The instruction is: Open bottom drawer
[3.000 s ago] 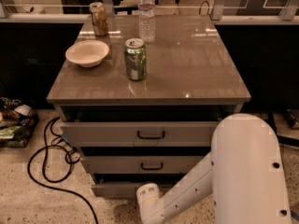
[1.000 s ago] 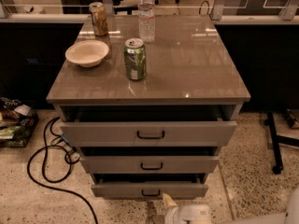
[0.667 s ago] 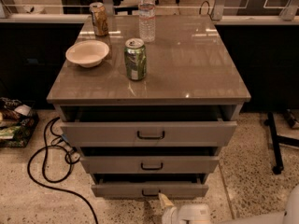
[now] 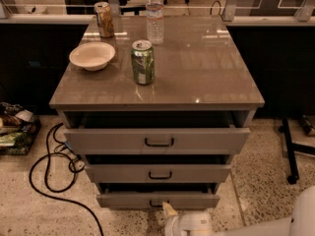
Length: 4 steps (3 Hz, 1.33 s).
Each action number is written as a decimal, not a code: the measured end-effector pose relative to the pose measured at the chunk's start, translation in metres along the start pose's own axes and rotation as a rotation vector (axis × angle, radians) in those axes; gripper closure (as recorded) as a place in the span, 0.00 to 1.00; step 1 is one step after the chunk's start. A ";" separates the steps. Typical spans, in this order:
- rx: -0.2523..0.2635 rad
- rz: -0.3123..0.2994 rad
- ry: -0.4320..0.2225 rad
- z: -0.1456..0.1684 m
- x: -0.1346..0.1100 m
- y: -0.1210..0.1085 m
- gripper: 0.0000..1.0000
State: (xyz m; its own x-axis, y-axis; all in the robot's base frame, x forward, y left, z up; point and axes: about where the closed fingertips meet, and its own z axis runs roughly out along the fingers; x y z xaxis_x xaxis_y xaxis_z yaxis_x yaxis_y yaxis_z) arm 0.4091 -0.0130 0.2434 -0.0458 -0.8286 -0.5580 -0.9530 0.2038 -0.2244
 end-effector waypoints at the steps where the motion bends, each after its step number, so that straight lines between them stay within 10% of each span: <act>1: 0.002 -0.019 0.003 0.019 -0.008 0.006 0.00; 4: 0.005 -0.089 0.075 0.051 -0.010 0.010 0.00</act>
Offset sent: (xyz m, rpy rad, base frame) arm -0.0072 0.0415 -0.0442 0.0245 -0.0131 0.0182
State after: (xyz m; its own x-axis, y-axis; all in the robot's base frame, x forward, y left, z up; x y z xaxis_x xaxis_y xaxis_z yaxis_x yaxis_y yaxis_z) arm 0.4148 0.0241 0.2061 0.0163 -0.8804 -0.4739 -0.9527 0.1302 -0.2746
